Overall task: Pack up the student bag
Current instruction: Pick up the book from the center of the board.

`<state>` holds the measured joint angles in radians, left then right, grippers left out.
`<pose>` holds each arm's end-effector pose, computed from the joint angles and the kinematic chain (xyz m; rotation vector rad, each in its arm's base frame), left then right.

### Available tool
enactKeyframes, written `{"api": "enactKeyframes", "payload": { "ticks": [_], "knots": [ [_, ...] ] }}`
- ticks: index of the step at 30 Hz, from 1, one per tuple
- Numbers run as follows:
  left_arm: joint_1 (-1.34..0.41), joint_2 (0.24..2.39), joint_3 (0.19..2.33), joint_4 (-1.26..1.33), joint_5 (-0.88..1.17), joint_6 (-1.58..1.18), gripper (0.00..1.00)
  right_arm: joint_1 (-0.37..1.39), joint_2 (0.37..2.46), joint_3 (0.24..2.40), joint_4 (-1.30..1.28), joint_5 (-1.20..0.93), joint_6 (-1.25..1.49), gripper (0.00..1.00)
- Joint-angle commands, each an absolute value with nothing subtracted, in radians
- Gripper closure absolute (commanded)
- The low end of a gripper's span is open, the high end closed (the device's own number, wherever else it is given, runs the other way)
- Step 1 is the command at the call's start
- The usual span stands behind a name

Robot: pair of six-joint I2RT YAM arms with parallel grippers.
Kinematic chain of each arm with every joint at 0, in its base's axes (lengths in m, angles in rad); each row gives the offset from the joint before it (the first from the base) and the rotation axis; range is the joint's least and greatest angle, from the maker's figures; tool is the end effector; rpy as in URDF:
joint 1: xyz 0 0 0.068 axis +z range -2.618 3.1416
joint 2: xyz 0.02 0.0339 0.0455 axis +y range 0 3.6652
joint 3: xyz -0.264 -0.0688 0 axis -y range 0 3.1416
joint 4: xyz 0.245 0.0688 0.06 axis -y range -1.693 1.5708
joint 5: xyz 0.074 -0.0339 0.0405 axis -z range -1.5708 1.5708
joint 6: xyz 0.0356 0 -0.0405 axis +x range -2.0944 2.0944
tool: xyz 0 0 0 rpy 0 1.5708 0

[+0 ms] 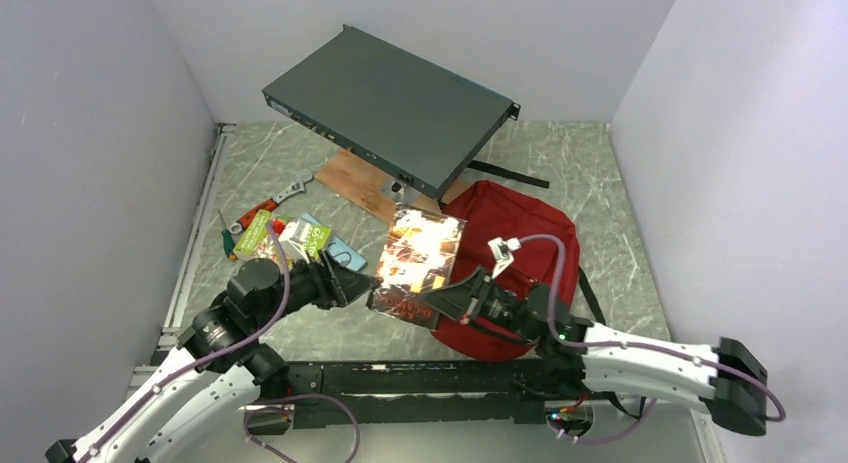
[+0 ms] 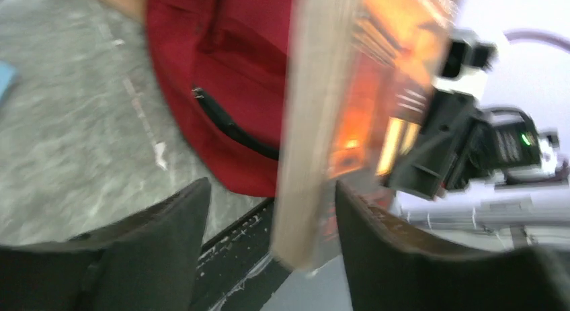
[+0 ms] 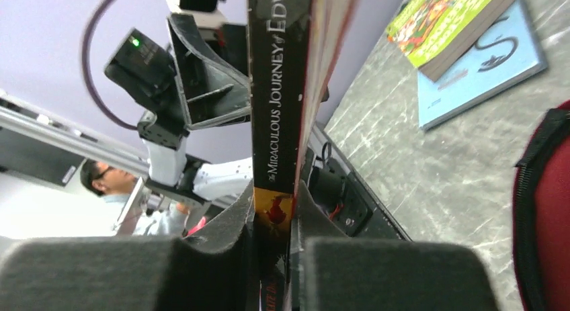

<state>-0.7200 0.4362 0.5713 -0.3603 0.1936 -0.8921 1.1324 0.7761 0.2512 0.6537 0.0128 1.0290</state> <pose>0.0869 -0.0853 0.2932 -0.0176 1.9984 -1.2796 0.0778 0.1649 0.2417 -0.0757 1.7023 1.7055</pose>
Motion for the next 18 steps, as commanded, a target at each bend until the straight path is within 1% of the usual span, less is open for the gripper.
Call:
{"api": "enactKeyframes", "payload": {
  "ticks": [1, 2, 4, 6, 8, 11, 13, 15, 17, 18],
  "knots": [
    [-0.715, 0.411, 0.656, -0.635, -0.117, -0.879, 0.09, 1.127, 0.502, 0.232, 0.409, 0.225, 1.067, 1.0],
    [-0.713, 0.391, 0.652, -0.66, -0.149, -0.893, 0.02, 1.125, 0.436, 0.195, 0.387, 0.262, 1.106, 1.0],
    [-0.714, 0.345, 0.616, -0.576, -0.113, -0.892, 0.0, 1.123, 0.314, 0.135, 0.393, 0.309, 1.179, 1.0],
    [-0.713, 0.308, 0.549, -0.412, 0.001, -0.919, 0.0, 1.121, 0.237, 0.09, 0.425, 0.335, 1.231, 1.0],
    [-0.713, 0.293, 0.457, -0.155, 0.158, -0.972, 0.0, 1.121, 0.206, 0.072, 0.438, 0.351, 1.274, 1.0],
    [-0.716, 0.339, 0.306, 0.364, 0.372, -1.091, 0.0, 1.121, 0.221, 0.057, 0.528, 0.353, 1.311, 1.0],
    [-0.727, 0.42, 0.259, 0.617, 0.442, -1.124, 0.0, 1.121, 0.254, 0.049, 0.609, 0.355, 1.334, 1.0],
    [-0.764, 0.476, 0.279, 0.704, 0.467, -1.085, 0.0, 1.121, 0.299, 0.051, 0.679, 0.365, 1.347, 1.0],
    [-0.851, 0.502, 0.323, 0.638, 0.403, -0.998, 0.0, 1.121, 0.347, 0.043, 0.777, 0.373, 1.338, 1.0],
    [-0.909, 0.505, 0.34, 0.594, 0.334, -0.94, 0.0, 1.121, 0.382, 0.034, 0.838, 0.378, 1.328, 1.0]
  ]
}}
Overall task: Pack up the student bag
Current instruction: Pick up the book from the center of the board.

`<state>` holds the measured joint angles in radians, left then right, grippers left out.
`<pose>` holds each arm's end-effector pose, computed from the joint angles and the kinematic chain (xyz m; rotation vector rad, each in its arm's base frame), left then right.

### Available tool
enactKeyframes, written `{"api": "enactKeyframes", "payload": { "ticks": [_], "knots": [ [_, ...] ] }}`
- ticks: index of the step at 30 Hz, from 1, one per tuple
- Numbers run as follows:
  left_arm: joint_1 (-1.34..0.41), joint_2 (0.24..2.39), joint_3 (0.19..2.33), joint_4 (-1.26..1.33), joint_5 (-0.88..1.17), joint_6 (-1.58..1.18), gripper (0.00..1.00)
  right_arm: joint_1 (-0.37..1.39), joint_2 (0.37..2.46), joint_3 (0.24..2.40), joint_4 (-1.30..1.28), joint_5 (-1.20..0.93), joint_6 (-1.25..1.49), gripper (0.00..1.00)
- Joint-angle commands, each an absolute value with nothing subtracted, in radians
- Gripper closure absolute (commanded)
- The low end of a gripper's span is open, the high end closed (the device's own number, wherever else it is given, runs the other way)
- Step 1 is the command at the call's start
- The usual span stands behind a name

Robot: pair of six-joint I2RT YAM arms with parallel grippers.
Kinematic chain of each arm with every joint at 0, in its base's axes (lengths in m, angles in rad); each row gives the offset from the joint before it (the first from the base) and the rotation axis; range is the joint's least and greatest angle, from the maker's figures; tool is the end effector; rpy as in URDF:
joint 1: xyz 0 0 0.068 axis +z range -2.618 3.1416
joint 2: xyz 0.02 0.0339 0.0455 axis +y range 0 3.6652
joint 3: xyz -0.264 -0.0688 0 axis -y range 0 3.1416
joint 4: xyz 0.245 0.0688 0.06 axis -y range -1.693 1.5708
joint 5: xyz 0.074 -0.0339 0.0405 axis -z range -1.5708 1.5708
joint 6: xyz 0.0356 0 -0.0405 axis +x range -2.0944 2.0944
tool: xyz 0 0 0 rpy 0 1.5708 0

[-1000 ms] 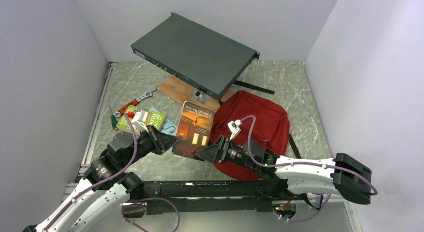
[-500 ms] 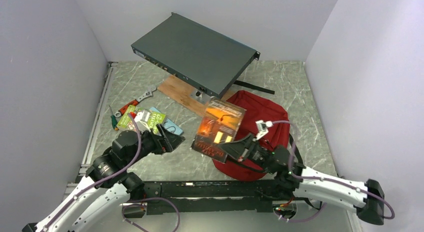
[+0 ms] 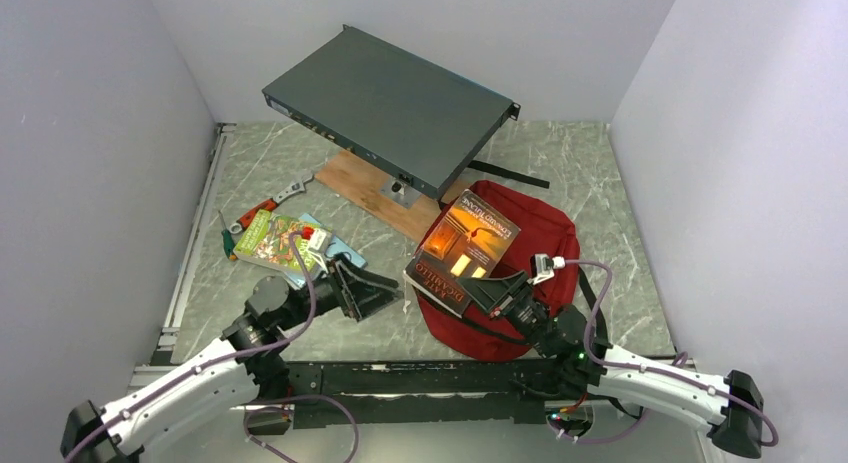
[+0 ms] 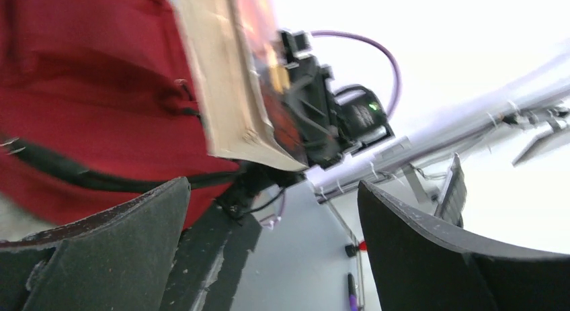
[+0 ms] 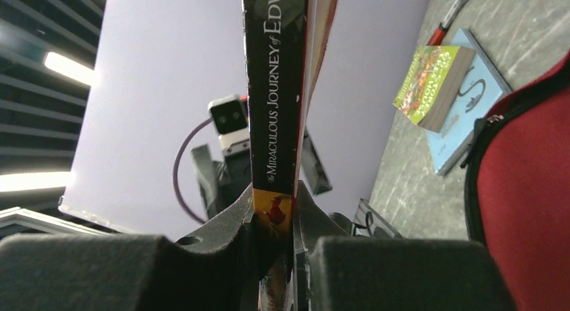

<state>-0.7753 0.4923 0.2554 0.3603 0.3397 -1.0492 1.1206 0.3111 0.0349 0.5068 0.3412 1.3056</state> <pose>0.0962 -0.1109 0.2523 0.0936 1.7084 -1.6796 0.0653 0.1078 0.2098 0.4852 1.5326 1.7622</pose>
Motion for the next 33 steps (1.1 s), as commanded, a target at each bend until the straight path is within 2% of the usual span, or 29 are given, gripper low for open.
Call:
{"api": "enactKeyframes", "payload": {
  "ticks": [1, 3, 6, 12, 16, 22, 28, 31, 33],
  "knots": [
    [-0.982, 0.51, 0.357, 0.555, 0.254, -0.887, 0.0, 1.121, 0.407, 0.019, 0.908, 0.387, 1.324, 1.0],
    [-1.119, 0.532, 0.37, 0.539, 0.073, -0.81, 0.0, 1.12, 0.458, 0.003, 1.039, 0.407, 1.325, 1.0],
    [-1.245, 0.611, 0.351, 0.656, -0.132, -0.78, 0.0, 1.121, 0.519, -0.011, 1.109, 0.411, 1.328, 1.0],
    [-1.299, 0.838, 0.435, 0.731, -0.264, -0.762, 0.0, 1.121, 0.58, 0.022, 1.217, 0.388, 1.296, 1.0],
    [-1.364, 0.893, 0.443, 0.783, -0.419, -0.722, 0.0, 1.121, 0.531, 0.036, 1.139, 0.392, 1.3, 1.0],
    [-1.366, 0.99, 0.416, 1.032, -0.49, -0.703, 0.01, 1.121, 0.509, 0.043, 1.094, 0.386, 1.297, 1.0],
    [-1.367, 1.066, 0.483, 1.061, -0.533, -0.653, 0.05, 1.121, 0.479, 0.085, 0.971, 0.365, 1.277, 1.0],
    [-1.367, 1.099, 0.5, 1.092, -0.53, -0.639, 0.14, 1.121, 0.479, 0.08, 1.003, 0.356, 1.264, 1.0],
    [-1.366, 1.096, 0.508, 1.067, -0.54, -0.643, 0.22, 1.121, 0.462, 0.1, 0.934, 0.355, 1.26, 1.0]
  ]
}}
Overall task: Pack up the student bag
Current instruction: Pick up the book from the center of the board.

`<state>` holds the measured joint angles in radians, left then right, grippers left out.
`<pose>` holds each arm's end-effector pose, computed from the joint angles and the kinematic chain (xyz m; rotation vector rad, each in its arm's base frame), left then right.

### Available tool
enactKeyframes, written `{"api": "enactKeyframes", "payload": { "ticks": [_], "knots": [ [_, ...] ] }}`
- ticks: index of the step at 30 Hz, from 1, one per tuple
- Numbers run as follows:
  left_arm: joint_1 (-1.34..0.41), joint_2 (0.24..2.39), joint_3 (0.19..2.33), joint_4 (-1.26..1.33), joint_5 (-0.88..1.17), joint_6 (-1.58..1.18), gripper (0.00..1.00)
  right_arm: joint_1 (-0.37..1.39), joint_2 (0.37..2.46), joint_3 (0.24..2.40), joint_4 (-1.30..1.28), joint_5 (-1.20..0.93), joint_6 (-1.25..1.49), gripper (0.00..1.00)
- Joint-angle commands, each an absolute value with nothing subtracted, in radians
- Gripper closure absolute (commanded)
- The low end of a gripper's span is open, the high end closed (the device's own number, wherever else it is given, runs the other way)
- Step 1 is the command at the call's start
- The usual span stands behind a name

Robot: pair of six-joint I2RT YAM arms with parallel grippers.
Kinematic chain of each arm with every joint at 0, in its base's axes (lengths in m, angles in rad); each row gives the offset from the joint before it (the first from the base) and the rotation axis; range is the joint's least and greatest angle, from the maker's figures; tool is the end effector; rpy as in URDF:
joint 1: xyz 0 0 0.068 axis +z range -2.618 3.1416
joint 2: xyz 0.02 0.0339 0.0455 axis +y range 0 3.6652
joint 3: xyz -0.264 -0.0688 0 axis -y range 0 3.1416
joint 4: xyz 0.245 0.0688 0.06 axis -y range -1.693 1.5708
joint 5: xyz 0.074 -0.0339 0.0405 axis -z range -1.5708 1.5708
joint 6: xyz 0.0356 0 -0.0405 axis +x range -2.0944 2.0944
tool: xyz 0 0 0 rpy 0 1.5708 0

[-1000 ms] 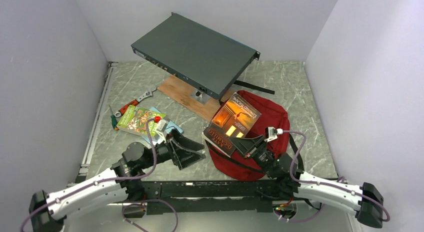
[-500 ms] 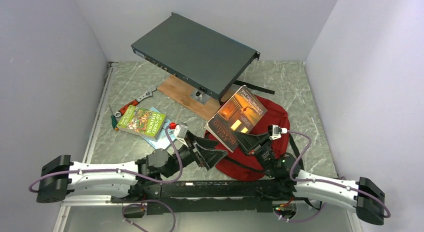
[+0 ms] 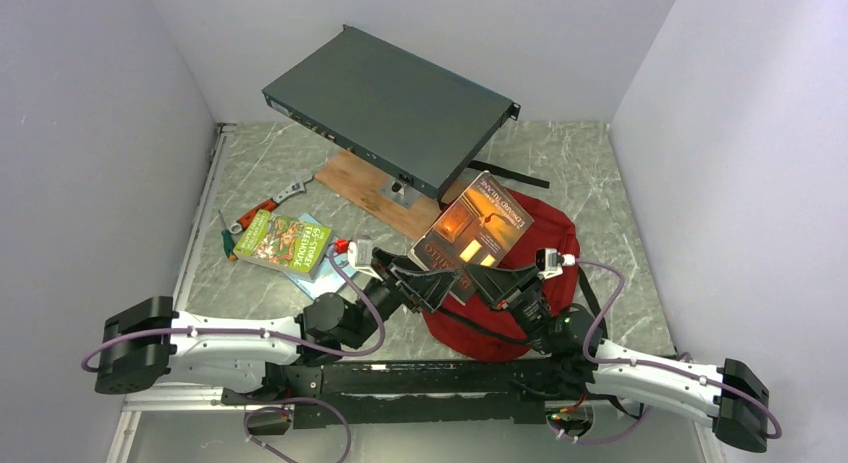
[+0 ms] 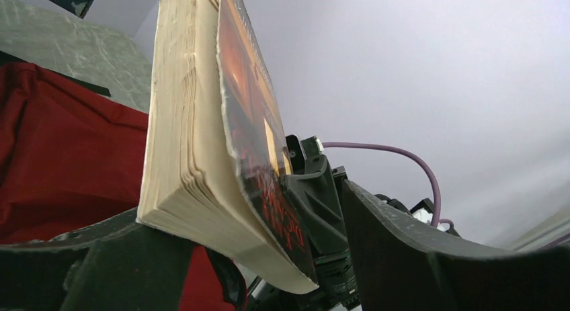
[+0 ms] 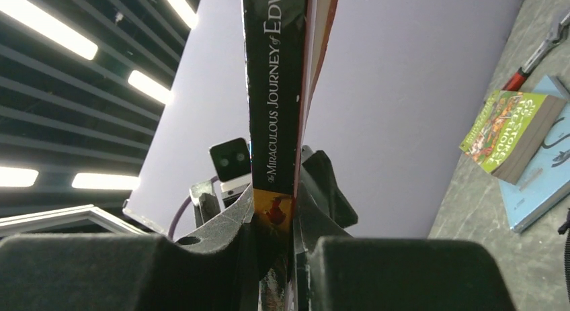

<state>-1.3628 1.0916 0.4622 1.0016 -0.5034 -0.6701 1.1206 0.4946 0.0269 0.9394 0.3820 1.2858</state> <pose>0.0642 -0.2211 0.2903 -0.0190 1.3872 -1.4403 0.0680 0.1101 0.2306 0.5168 1.2629 1.8922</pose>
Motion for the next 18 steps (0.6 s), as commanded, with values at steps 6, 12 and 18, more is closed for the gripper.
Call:
{"api": "enactKeyframes", "payload": {
  "ticks": [6, 12, 18],
  "knots": [
    [-1.357, 1.129, 0.545, 1.077, -0.481, -0.571, 0.36, 1.121, 0.442, 0.129, 0.805, 0.368, 1.271, 1.0],
    [-1.351, 1.148, 0.555, 1.042, -0.421, -0.58, 0.77, 1.121, 0.45, 0.126, 0.794, 0.346, 1.282, 0.94],
    [-1.325, 0.958, 0.473, 0.801, -0.52, -0.534, 1.0, 1.121, 0.293, 0.269, 0.17, 0.393, 1.155, 0.49]
  ]
}}
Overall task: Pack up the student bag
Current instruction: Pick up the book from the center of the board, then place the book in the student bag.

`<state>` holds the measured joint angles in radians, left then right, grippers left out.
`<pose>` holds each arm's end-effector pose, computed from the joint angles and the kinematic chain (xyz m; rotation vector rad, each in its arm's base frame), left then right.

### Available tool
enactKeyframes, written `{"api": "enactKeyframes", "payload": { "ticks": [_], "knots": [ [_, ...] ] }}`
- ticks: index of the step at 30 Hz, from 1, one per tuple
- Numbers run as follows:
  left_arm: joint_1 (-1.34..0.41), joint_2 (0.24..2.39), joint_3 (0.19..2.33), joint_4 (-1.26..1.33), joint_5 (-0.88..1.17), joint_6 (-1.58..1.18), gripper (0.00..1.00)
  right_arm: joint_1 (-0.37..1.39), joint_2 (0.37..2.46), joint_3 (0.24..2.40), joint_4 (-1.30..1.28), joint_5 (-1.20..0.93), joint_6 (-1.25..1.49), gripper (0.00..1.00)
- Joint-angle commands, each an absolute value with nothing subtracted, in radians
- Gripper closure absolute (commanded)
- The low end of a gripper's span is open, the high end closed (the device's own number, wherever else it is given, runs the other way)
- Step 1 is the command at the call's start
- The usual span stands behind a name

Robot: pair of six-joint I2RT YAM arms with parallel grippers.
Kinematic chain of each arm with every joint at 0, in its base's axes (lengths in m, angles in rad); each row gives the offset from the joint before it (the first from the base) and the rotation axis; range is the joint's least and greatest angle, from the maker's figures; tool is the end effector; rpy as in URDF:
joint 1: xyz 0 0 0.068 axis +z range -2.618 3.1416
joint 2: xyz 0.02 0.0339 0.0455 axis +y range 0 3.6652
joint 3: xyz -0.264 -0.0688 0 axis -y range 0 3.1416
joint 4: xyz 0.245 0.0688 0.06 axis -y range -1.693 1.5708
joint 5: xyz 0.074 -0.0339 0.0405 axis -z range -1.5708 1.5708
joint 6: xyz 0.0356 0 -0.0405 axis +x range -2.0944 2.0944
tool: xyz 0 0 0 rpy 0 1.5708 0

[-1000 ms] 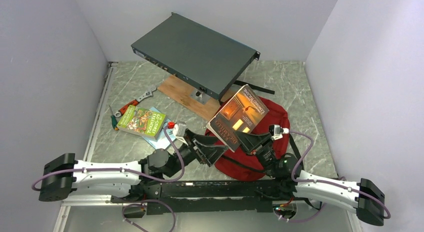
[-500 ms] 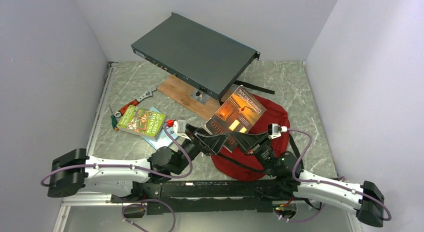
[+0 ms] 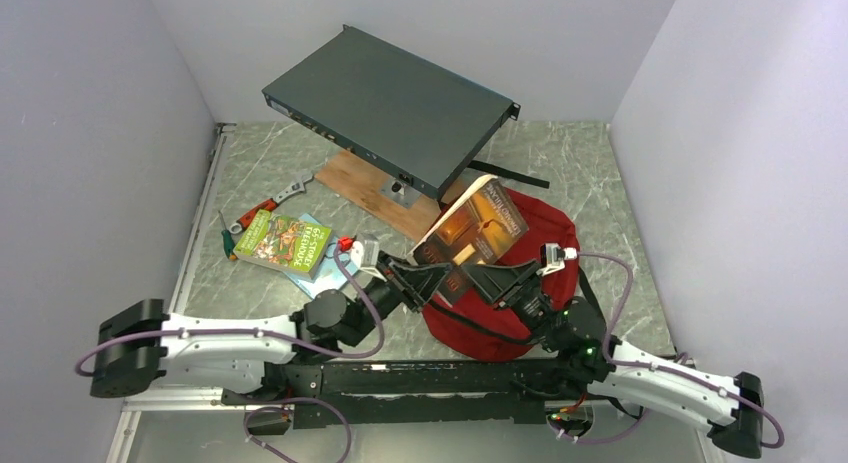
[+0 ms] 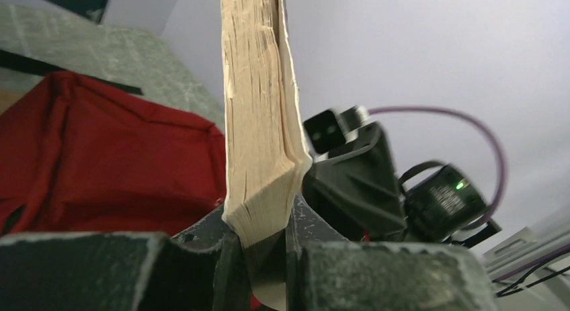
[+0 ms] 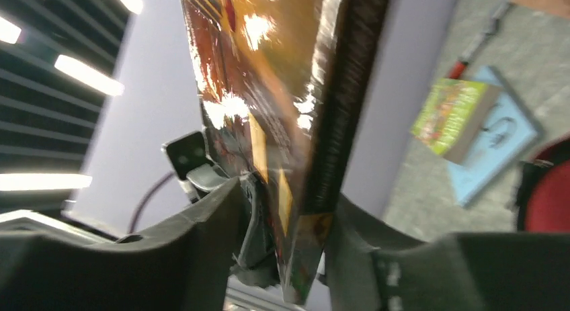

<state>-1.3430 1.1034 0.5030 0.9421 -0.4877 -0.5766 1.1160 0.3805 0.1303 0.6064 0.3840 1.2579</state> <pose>0.0696 -0.2266 0.2956 0.0616 1.3919 -1.3375 0.0679 0.1086 0.2463 0.4952 1.3836 1.7853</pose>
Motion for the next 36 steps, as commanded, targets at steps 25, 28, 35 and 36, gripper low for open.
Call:
{"api": "enactKeyframes", "payload": {
  "ticks": [25, 28, 35, 36],
  "knots": [
    [-1.299, 0.212, 0.885, -1.0, -0.531, -0.756, 1.0, 1.19, 1.158, 1.02, -0.817, 0.277, 0.212, 0.26],
    [-1.299, 0.234, 0.884, -1.019, -0.518, -0.765, 1.0, 1.19, 1.22, 1.026, -0.823, 0.277, 0.2, 0.3],
    [-1.299, 0.318, 0.869, -1.005, -0.497, -0.746, 1.0, 1.19, 1.308, 1.014, -0.882, 0.314, 0.212, 0.66],
    [-1.299, 0.33, 0.874, -0.999, -0.497, -0.732, 1.0, 1.19, 1.32, 1.013, -0.888, 0.327, 0.217, 0.68]
  ]
}}
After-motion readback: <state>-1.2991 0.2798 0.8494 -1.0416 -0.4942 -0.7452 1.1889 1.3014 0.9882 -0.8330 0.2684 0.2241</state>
